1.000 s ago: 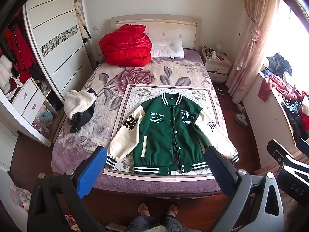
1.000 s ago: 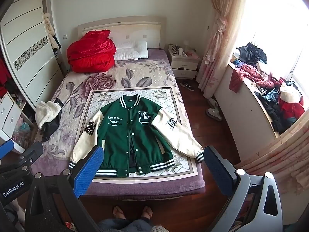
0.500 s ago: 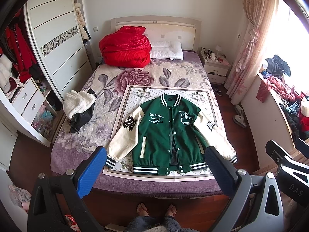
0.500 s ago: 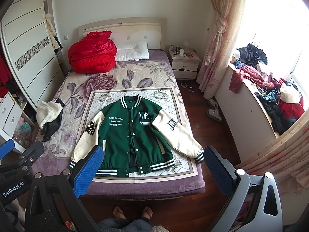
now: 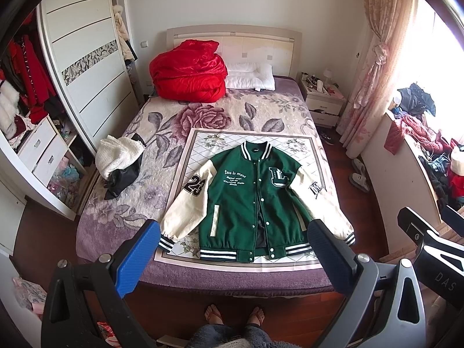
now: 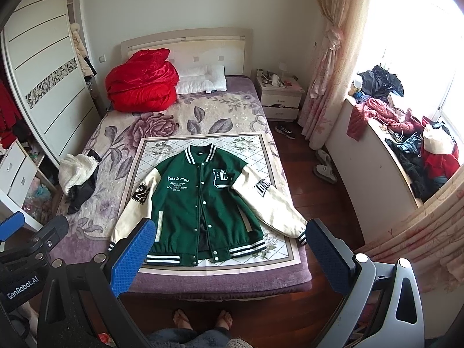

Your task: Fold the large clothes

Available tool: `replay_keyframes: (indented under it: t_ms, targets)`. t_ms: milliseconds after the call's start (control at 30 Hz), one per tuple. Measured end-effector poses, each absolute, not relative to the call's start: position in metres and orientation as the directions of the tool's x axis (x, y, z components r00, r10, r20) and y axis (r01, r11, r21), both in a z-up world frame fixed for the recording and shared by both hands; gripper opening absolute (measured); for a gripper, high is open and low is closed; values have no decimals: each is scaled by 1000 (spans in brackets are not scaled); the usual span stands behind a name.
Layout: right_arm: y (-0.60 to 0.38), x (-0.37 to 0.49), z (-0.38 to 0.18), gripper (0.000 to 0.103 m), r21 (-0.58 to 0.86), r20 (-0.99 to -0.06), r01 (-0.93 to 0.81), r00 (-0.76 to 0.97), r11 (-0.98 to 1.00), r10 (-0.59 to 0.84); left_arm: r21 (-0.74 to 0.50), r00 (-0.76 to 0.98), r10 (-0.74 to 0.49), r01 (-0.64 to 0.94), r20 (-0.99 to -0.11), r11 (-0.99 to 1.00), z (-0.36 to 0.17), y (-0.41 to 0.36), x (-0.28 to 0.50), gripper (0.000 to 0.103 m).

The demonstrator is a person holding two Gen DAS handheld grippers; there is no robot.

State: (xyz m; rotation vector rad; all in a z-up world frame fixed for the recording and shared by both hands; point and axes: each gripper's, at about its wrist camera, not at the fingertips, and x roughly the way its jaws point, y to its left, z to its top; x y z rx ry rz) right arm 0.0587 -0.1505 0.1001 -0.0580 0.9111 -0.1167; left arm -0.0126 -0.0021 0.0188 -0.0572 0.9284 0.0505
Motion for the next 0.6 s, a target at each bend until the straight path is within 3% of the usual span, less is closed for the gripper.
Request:
replay_keyframes:
  t_ms: [600]
  targets:
    - [-148, 56, 99, 103, -97, -781, 78, 612, 992, -125, -31, 610, 19, -71, -792, 997, 32, -12, -13, 103]
